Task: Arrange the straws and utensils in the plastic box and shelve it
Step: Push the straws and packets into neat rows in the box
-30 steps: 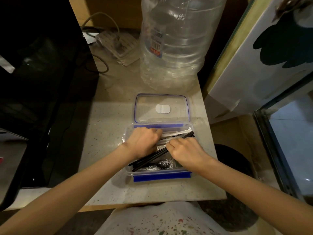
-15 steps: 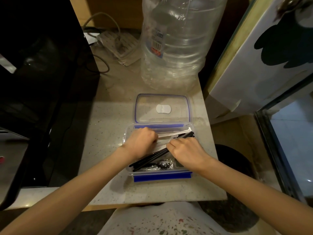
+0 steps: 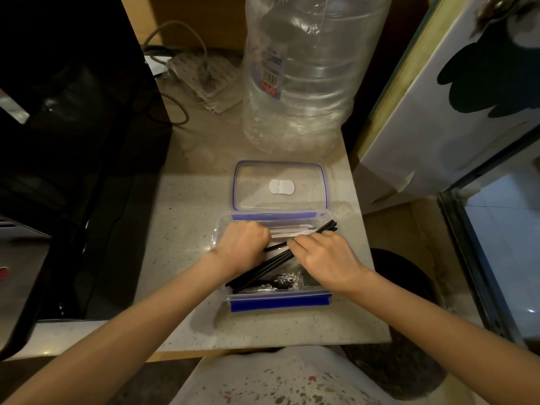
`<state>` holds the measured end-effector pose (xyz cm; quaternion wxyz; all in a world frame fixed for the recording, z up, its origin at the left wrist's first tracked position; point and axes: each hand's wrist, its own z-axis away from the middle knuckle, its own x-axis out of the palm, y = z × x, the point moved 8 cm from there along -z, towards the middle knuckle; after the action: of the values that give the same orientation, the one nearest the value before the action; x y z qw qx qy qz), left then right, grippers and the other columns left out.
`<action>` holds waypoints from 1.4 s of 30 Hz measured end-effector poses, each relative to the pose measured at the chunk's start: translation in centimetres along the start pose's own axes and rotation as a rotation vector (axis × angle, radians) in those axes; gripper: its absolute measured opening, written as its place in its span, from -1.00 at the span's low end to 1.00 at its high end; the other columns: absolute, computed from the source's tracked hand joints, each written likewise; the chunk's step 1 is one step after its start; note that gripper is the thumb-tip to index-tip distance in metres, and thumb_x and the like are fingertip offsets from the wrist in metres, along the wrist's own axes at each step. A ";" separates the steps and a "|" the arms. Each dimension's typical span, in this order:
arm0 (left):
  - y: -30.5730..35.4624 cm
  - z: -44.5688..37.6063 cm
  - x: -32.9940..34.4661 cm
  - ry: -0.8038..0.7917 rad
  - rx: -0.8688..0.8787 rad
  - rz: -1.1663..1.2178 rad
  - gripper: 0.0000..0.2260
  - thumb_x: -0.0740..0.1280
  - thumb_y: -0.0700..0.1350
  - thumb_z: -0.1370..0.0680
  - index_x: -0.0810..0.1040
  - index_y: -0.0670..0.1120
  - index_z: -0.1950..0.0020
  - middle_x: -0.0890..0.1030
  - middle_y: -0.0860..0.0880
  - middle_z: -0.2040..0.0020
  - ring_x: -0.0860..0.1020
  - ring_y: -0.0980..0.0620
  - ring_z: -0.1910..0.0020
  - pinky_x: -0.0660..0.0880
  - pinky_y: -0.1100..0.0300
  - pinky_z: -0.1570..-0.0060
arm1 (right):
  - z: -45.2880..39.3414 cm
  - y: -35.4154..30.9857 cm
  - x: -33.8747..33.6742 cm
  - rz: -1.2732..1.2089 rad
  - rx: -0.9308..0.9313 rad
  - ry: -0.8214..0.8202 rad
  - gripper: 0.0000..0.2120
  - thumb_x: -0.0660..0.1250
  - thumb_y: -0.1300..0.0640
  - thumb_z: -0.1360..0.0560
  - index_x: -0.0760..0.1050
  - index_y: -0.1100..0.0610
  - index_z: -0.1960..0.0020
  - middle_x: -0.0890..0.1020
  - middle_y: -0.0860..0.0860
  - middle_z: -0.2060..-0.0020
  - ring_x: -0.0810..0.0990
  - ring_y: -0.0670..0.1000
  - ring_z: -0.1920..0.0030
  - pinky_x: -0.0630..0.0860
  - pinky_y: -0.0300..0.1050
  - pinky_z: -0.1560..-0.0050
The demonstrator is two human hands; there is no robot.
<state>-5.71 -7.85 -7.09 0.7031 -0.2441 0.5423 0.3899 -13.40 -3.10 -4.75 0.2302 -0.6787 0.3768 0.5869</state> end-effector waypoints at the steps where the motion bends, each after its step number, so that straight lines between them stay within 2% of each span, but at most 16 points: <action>1: -0.1 0.0 0.0 -0.005 -0.006 0.011 -0.86 0.26 -0.12 -0.52 0.58 -0.12 0.02 0.64 -0.11 0.04 0.60 -0.09 0.07 0.58 0.05 0.07 | 0.0 0.0 -0.2 0.003 -0.005 0.005 -0.72 0.58 0.26 -0.15 0.65 0.21 0.16 0.68 0.07 0.34 0.66 0.03 0.38 0.58 -0.15 0.44; 5: -0.1 0.1 -0.2 -0.015 -0.020 0.030 -0.86 0.27 -0.09 -0.52 0.56 -0.12 0.01 0.63 -0.10 0.03 0.59 -0.08 0.06 0.57 0.07 0.06 | 0.0 0.1 -0.6 -0.001 0.005 0.009 -0.65 0.60 0.27 -0.14 0.65 0.23 0.10 0.68 0.08 0.30 0.65 0.03 0.37 0.57 -0.15 0.47; 9: -0.8 0.4 -2.1 0.054 -0.058 0.043 -0.86 0.30 -0.06 -0.48 0.59 -0.09 0.11 0.65 -0.08 0.12 0.60 -0.08 0.12 0.52 0.12 0.18 | 0.0 0.5 -1.7 -0.004 0.029 0.048 -0.50 0.61 0.32 -0.07 0.64 0.28 0.00 0.69 0.12 0.24 0.67 0.05 0.33 0.56 -0.18 0.48; 14: -0.5 1.1 -4.2 0.080 0.036 0.145 -0.87 0.34 -0.05 -0.45 0.61 -0.07 0.09 0.64 -0.01 0.17 0.57 0.02 0.18 0.55 0.17 0.19 | -0.2 0.8 -2.6 0.011 0.033 0.120 -0.46 0.61 0.35 -0.09 0.61 0.30 -0.06 0.70 0.14 0.19 0.68 0.06 0.30 0.59 -0.15 0.45; 17: -0.6 1.1 -4.1 0.003 0.063 0.290 -0.85 0.39 -0.08 -0.43 0.62 -0.11 0.06 0.57 0.04 0.23 0.50 0.10 0.25 0.48 0.32 0.23 | -0.2 0.5 -2.9 0.015 0.020 0.145 -0.48 0.60 0.34 -0.11 0.61 0.30 -0.06 0.70 0.14 0.19 0.68 0.05 0.30 0.60 -0.15 0.44; 20: -0.6 0.8 -3.4 -0.066 0.065 0.438 -0.90 0.42 -0.16 -0.40 0.63 -0.17 0.14 0.52 0.06 0.30 0.48 0.12 0.32 0.37 0.45 0.32 | 0.0 0.3 -2.9 -0.003 0.023 0.153 -0.55 0.58 0.34 -0.15 0.62 0.29 -0.02 0.69 0.13 0.21 0.67 0.05 0.33 0.58 -0.16 0.48; 22: -0.3 0.8 -2.9 -0.110 0.084 0.509 -0.90 0.42 -0.20 -0.40 0.63 -0.20 0.13 0.55 0.03 0.28 0.50 0.11 0.31 0.43 0.42 0.27 | 0.0 0.2 -2.8 -0.009 0.034 0.140 -0.65 0.57 0.34 -0.17 0.63 0.27 0.05 0.66 0.12 0.24 0.63 0.02 0.39 0.52 -0.19 0.55; 25: -0.3 0.8 -2.4 -0.171 0.118 0.576 -0.90 0.39 -0.23 -0.44 0.62 -0.21 0.09 0.59 -0.01 0.23 0.55 0.07 0.25 0.53 0.27 0.12 | 0.2 0.1 -2.3 -0.008 0.043 0.104 -0.73 0.56 0.32 -0.18 0.63 0.23 0.14 0.63 0.08 0.28 0.58 -0.01 0.45 0.42 -0.23 0.60; 28: -0.9 0.5 -2.1 -0.156 0.115 0.661 -0.87 0.33 -0.20 -0.51 0.61 -0.17 -0.02 0.64 -0.04 0.16 0.60 0.07 0.22 0.54 0.28 0.07 | 0.4 0.2 -2.1 -0.001 0.036 0.082 -0.77 0.56 0.29 -0.20 0.62 0.20 0.16 0.61 0.05 0.31 0.55 -0.03 0.47 0.37 -0.24 0.60; 31: -1.1 0.3 -2.4 0.010 0.078 0.407 -0.75 0.31 -0.10 -0.53 0.52 -0.07 -0.21 0.63 -0.05 -0.03 0.56 0.09 0.12 0.54 0.22 0.01 | 0.6 0.0 -2.1 -0.015 0.031 0.081 -0.79 0.54 0.31 -0.22 0.62 0.20 0.17 0.60 0.05 0.34 0.54 -0.02 0.49 0.39 -0.23 0.60; 35: 0.6 0.6 -1.7 0.091 0.147 0.106 -0.62 0.29 0.07 -0.52 0.42 -0.01 -0.31 0.51 -0.01 -0.22 0.56 0.00 -0.05 0.54 0.13 0.01 | 0.7 -0.4 -1.7 -0.042 0.041 0.071 -0.83 0.54 0.29 -0.20 0.59 0.17 0.27 0.58 0.02 0.44 0.51 -0.02 0.52 0.41 -0.21 0.62; 38: 1.5 0.4 -1.7 0.144 0.235 0.095 -0.66 0.25 0.06 -0.55 0.47 -0.01 -0.29 0.54 -0.03 -0.19 0.59 -0.05 -0.01 0.56 0.05 0.07 | 0.7 -0.7 -1.5 -0.018 0.032 0.033 -0.80 0.57 0.24 -0.16 0.58 0.15 0.30 0.58 0.01 0.47 0.51 -0.02 0.56 0.38 -0.22 0.62; 42: 2.4 -0.8 -1.6 0.146 0.233 -0.030 -0.78 0.22 -0.07 -0.58 0.50 -0.08 -0.19 0.56 -0.07 -0.13 0.59 -0.08 0.00 0.54 0.05 0.14 | 0.8 -1.1 -2.1 0.005 0.007 0.042 -0.84 0.55 0.23 -0.20 0.57 0.15 0.31 0.58 0.01 0.48 0.51 -0.01 0.57 0.38 -0.22 0.63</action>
<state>-8.29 -7.55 -5.61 0.6909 -0.1966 0.6300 0.2950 -13.11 -1.38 -3.04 0.2232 -0.6891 0.3853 0.5717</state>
